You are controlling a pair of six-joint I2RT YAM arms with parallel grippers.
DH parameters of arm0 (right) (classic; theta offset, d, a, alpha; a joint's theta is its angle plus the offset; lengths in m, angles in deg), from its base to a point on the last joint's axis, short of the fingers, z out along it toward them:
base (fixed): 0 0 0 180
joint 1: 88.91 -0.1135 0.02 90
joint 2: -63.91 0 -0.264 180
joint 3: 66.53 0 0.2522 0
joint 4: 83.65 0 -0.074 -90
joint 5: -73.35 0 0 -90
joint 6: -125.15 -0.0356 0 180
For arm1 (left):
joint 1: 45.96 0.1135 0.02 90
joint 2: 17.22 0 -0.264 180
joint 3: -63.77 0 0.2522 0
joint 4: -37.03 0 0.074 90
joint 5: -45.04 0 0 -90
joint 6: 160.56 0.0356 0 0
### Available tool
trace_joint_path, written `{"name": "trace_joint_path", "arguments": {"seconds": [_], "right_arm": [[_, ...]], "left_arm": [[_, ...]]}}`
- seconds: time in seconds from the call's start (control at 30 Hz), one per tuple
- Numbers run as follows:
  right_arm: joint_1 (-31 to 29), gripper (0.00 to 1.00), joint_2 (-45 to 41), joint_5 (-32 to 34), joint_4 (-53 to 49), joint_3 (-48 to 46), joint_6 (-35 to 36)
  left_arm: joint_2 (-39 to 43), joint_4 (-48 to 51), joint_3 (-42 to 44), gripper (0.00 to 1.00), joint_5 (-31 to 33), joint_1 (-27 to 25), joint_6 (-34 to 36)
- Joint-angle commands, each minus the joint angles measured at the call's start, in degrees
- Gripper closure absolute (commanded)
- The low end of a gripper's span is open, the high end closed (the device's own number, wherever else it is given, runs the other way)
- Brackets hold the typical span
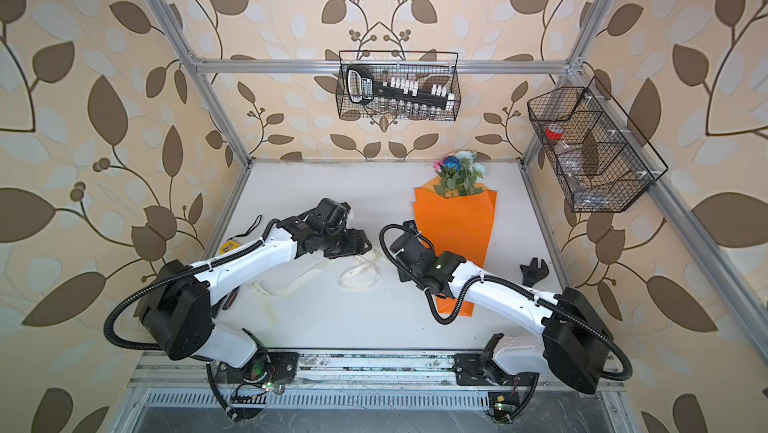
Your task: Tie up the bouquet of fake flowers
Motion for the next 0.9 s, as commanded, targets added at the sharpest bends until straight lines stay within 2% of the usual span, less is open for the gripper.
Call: {"name": "trace_joint_path", "arguments": {"seconds": [0.0, 0.13, 0.23, 0.3, 0.37, 0.43, 0.47, 0.6, 0.7, 0.87], "right_arm": [[0.25, 0.94, 2.56, -0.91, 0.34, -0.16, 1.44], [0.24, 0.94, 4.45, -2.44, 1.34, 0.15, 1.69], [0.24, 0.94, 4.82, -2.88, 1.48, 0.46, 1.83], [0.29, 0.93, 4.52, -3.23, 1.75, 0.37, 1.93], [0.24, 0.93, 4.08, -4.01, 2.20, 0.12, 1.82], [0.24, 0.93, 3.65, -4.95, 2.72, -0.32, 1.72], [0.24, 0.93, 3.47, -5.15, 2.92, -0.61, 1.62], [0.24, 0.90, 2.83, -5.62, 3.79, -1.63, 1.61], [0.24, 0.88, 2.88, -5.68, 4.31, -1.86, 1.81], [0.24, 0.86, 2.58, -5.42, 4.36, -1.47, 2.61]], "left_arm": [[6.72, 6.32, 3.49, 0.05, 5.74, 1.65, -0.57], [12.63, 11.61, 10.57, 0.08, 10.09, 10.43, -2.20], [17.82, 13.04, 16.16, 0.08, 10.91, 18.87, -4.01], [20.41, 14.20, 18.39, 0.09, 11.37, 21.96, -5.97], [22.20, 18.21, 19.50, 0.07, 13.56, 23.66, -11.08], [23.75, 21.59, 20.21, 0.01, 15.64, 24.16, -14.61], [24.60, 22.74, 20.51, 0.01, 15.91, 24.33, -17.28], [27.14, 24.36, 22.15, 0.01, 15.80, 25.12, -20.88], [27.71, 22.28, 24.20, 0.01, 17.37, 26.73, -22.09], [23.71, 12.51, 27.16, 0.03, 18.30, 29.64, -21.67]]}}
